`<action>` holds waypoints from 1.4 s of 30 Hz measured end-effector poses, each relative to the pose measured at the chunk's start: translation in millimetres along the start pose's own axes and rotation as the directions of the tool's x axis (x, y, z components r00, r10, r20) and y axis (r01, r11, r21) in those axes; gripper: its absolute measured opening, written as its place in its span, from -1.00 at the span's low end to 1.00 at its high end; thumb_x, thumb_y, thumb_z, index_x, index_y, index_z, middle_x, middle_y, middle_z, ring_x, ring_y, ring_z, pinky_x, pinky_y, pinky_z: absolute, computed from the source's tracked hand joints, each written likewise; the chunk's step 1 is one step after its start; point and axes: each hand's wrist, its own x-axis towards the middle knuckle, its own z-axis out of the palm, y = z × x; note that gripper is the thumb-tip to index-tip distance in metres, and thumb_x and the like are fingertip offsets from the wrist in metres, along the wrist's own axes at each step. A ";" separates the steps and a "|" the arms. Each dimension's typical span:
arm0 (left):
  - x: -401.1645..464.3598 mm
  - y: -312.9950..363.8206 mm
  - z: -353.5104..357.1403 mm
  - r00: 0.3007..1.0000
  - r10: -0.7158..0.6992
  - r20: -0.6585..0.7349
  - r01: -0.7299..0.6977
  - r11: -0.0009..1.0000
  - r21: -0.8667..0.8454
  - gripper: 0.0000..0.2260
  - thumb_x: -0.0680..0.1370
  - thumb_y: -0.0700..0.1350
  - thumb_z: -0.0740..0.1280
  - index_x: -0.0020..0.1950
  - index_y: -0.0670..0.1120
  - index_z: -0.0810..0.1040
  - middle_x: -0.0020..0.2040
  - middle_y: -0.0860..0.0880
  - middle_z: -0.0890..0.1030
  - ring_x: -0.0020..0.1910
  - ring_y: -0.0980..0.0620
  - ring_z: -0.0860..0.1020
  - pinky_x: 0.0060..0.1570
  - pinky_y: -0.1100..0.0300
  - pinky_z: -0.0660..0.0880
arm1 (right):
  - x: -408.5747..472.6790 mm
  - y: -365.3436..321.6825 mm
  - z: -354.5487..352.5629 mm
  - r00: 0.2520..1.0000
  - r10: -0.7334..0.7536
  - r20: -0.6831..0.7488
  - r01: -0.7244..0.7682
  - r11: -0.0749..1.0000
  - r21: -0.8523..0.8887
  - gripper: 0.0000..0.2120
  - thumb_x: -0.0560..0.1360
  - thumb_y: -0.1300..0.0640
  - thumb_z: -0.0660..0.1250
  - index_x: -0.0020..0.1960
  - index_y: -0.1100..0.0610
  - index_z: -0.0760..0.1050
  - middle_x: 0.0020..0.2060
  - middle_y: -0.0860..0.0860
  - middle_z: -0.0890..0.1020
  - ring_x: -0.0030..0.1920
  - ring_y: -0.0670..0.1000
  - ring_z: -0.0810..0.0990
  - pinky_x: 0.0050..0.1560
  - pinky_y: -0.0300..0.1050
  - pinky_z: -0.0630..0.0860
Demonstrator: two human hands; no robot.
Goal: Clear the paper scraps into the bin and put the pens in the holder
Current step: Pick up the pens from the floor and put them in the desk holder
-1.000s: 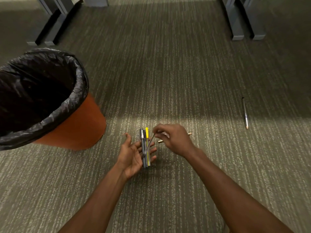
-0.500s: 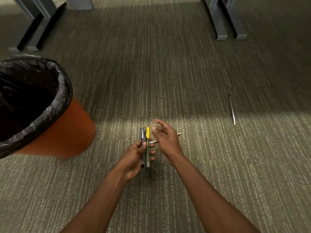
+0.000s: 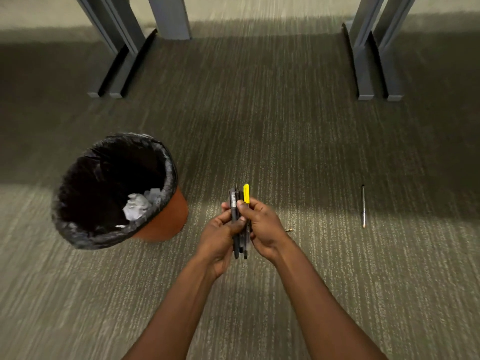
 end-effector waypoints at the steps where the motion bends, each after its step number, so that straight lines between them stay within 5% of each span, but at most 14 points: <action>1: -18.7 22.0 8.6 1.000 -0.008 0.008 0.008 1.000 0.013 -0.71 0.62 -0.39 0.22 0.28 -0.18 0.58 0.04 -0.14 0.73 -0.02 0.02 0.70 -0.02 0.11 0.64 | -15.5 -22.0 14.9 1.000 0.004 -0.009 -0.004 0.999 -0.051 -0.76 0.67 0.19 0.25 0.22 0.30 0.58 0.16 0.23 0.69 0.12 0.10 0.67 0.24 0.07 0.58; 3: -60.5 64.3 27.1 1.000 -0.016 0.022 0.014 0.996 0.089 -0.72 0.62 -0.39 0.23 0.27 -0.22 0.59 0.05 -0.17 0.73 0.02 -0.03 0.69 0.07 0.04 0.61 | -49.4 -66.3 46.1 1.000 0.023 -0.017 -0.025 0.991 -0.132 -0.74 0.65 0.14 0.29 0.22 0.28 0.60 0.16 0.23 0.69 0.13 0.08 0.66 0.22 0.05 0.60; 7: -155.9 172.8 71.8 0.999 -0.039 0.034 0.035 0.991 0.129 -0.73 0.59 -0.45 0.23 0.20 -0.26 0.60 -0.06 -0.09 0.74 -0.10 0.04 0.71 -0.16 0.18 0.63 | -129.6 -178.4 123.4 0.991 0.100 0.092 -0.071 0.958 -0.276 -0.69 0.66 0.10 0.26 0.22 0.31 0.60 0.10 0.13 0.73 -0.02 0.01 0.70 -0.18 -0.19 0.60; 11: -244.3 285.7 117.4 0.999 -0.042 0.031 0.037 0.989 0.144 -0.74 0.59 -0.43 0.26 0.22 -0.27 0.61 0.00 -0.11 0.73 -0.02 0.01 0.69 -0.02 0.15 0.64 | -200.2 -286.8 197.7 0.983 0.095 0.158 -0.056 0.970 -0.235 -0.70 0.69 0.09 0.19 0.14 0.24 0.64 0.17 0.15 0.71 0.15 0.13 0.68 0.11 0.09 0.59; 14: -299.2 362.6 152.7 1.000 -0.023 0.022 0.019 0.985 0.173 -0.78 0.60 -0.33 0.32 0.22 -0.24 0.62 0.05 -0.19 0.70 0.02 -0.07 0.66 -0.07 0.12 0.65 | -238.8 -357.0 247.2 0.986 0.064 0.151 -0.027 0.973 -0.231 -0.70 0.70 0.06 0.17 0.01 0.10 0.66 0.16 0.06 0.72 0.19 0.15 0.68 0.09 0.12 0.58; 17: -341.8 423.4 189.5 0.987 0.094 -0.130 -0.062 0.970 0.233 -0.86 0.60 -0.20 0.37 0.07 -0.17 0.71 -0.03 -0.22 0.73 -0.08 -0.03 0.67 -0.18 0.14 0.59 | -260.6 -420.2 291.8 0.989 0.029 0.148 -0.003 0.985 -0.174 -0.72 0.70 0.07 0.16 0.01 0.15 0.60 0.13 0.13 0.73 0.15 0.13 0.70 0.17 0.13 0.59; 20: -368.0 465.8 211.8 0.892 0.264 -0.368 -0.167 0.947 0.276 -0.76 0.54 0.07 0.45 -0.12 -0.10 0.76 -0.25 -0.07 0.73 -0.32 0.10 0.61 -0.26 0.18 0.51 | -266.3 -472.3 329.3 0.993 -0.013 0.118 0.009 1.000 0.029 -0.79 0.70 0.08 0.15 0.04 0.18 0.48 0.03 0.25 0.73 -0.02 0.09 0.74 0.15 0.10 0.60; 23: -381.2 505.0 218.8 0.846 0.256 -0.468 -0.282 0.959 0.015 -0.62 0.57 0.22 0.34 -0.05 -0.08 0.73 -0.14 -0.03 0.73 -0.13 0.04 0.66 -0.03 0.03 0.56 | -263.7 -510.9 367.1 0.988 -0.102 0.119 0.078 0.977 0.196 -0.80 0.70 0.06 0.14 0.09 0.17 0.45 -0.18 0.20 0.70 -0.07 0.18 0.72 0.13 0.19 0.59; 26: -373.9 540.1 216.7 0.953 0.058 -0.296 -0.205 0.845 -0.494 -0.37 0.60 0.34 0.14 0.26 -0.20 0.58 0.17 -0.21 0.67 0.22 -0.15 0.60 0.35 -0.02 0.42 | -257.4 -524.2 409.3 0.980 -0.157 0.124 0.127 0.967 0.220 -0.81 0.69 0.04 0.17 0.15 0.15 0.46 -0.24 0.16 0.63 -0.15 0.18 0.72 -0.06 0.11 0.65; 28: -365.2 564.1 211.2 0.971 0.020 -0.238 -0.176 0.734 -0.656 -0.37 0.61 0.35 0.09 0.27 -0.15 0.56 0.23 -0.22 0.64 0.30 -0.17 0.56 0.41 -0.01 0.39 | -250.5 -523.0 436.6 0.979 -0.160 0.125 0.138 0.976 0.166 -0.82 0.67 0.07 0.21 0.17 0.15 0.47 -0.27 0.14 0.60 -0.22 0.16 0.69 -0.15 0.03 0.63; 31: -345.1 601.4 190.1 0.972 -0.016 -0.234 -0.171 0.638 -0.751 -0.48 0.59 0.38 0.08 0.00 -0.04 0.54 0.04 -0.12 0.68 0.11 -0.11 0.61 0.12 0.05 0.48 | -231.0 -525.0 476.7 0.978 -0.144 0.150 0.135 0.989 0.065 -0.86 0.67 0.15 0.22 0.17 0.17 0.47 -0.30 0.13 0.58 -0.26 0.13 0.64 -0.24 -0.06 0.60; 35: -314.9 652.3 151.9 0.980 -0.017 -0.200 -0.150 0.602 -0.784 -0.40 0.59 0.40 0.06 -0.04 -0.11 0.57 -0.04 -0.17 0.66 -0.08 -0.13 0.65 0.02 0.04 0.50 | -188.7 -543.2 526.4 0.980 -0.103 0.170 0.104 0.995 -0.001 -0.85 0.67 0.21 0.21 0.20 0.23 0.47 -0.25 0.15 0.61 -0.24 0.15 0.65 -0.23 -0.05 0.62; 39: -281.4 708.5 124.3 0.975 -0.031 -0.219 -0.164 0.562 -0.810 -0.35 0.58 0.39 0.09 0.10 -0.18 0.59 -0.07 -0.24 0.70 -0.08 -0.17 0.68 -0.02 0.00 0.55 | -144.1 -566.4 575.7 0.971 -0.036 0.236 0.073 0.986 -0.148 -0.84 0.67 0.26 0.21 0.15 0.25 0.53 -0.18 0.20 0.65 -0.12 0.18 0.69 -0.07 0.04 0.63; 42: -253.9 749.1 105.9 0.972 -0.018 -0.235 -0.181 0.582 -0.793 -0.27 0.56 0.41 0.12 0.29 -0.21 0.59 0.16 -0.28 0.68 0.16 -0.22 0.65 0.19 -0.07 0.55 | -109.7 -589.4 604.6 0.955 0.025 0.296 0.064 0.956 -0.287 -0.80 0.67 0.27 0.19 0.18 0.28 0.55 -0.13 0.20 0.68 -0.03 0.15 0.70 0.15 0.14 0.59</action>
